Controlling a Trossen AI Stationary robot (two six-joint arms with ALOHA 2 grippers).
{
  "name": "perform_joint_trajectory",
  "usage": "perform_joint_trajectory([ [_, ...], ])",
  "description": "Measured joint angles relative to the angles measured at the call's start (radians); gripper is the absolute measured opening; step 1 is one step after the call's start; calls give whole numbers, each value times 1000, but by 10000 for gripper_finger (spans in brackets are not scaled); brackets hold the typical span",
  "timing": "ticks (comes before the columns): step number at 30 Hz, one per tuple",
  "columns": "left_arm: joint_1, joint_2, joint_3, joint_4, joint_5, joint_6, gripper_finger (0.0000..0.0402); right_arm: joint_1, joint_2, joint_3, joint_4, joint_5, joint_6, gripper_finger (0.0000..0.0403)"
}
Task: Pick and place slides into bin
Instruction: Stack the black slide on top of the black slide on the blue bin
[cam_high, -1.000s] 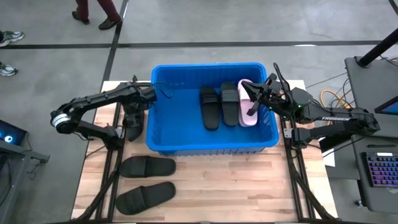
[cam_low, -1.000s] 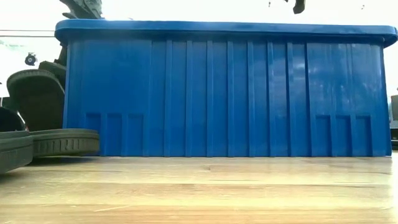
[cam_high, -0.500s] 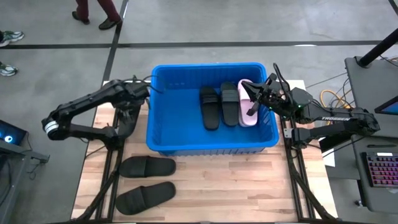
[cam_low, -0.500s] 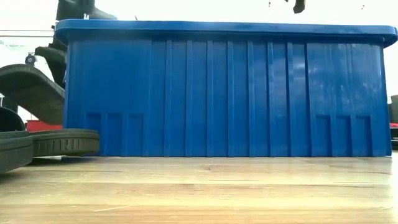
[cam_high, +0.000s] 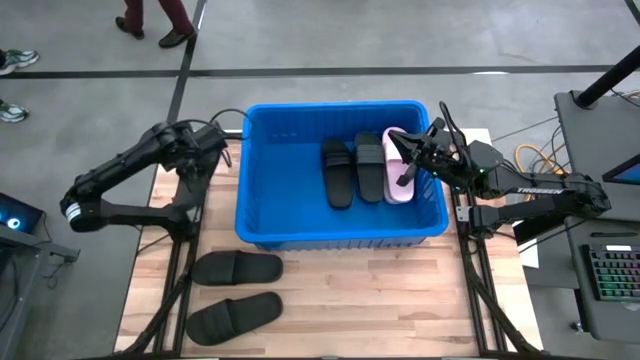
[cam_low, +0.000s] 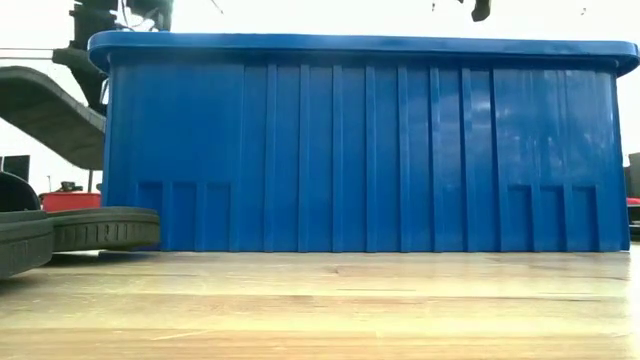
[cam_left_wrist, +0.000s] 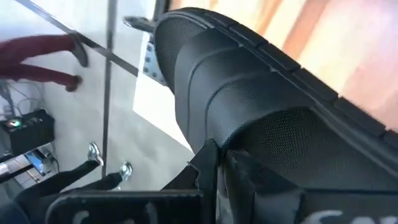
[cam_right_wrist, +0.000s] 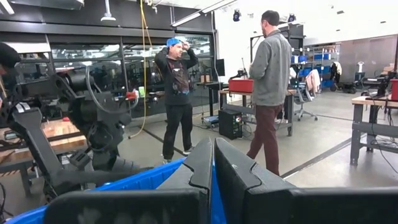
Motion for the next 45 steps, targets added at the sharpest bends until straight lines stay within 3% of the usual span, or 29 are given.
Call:
perform_joint_trajectory([
  [19, 0, 10, 356, 3, -26, -22, 0, 0, 0, 0, 0, 0, 0, 9],
  [36, -25, 285, 640, 36, -24, 17, 0, 0, 0, 0, 0, 0, 10, 9],
  [45, -125, 378, 776, 62, -16, 30, 0, 0, 0, 0, 0, 0, 5, 9],
])
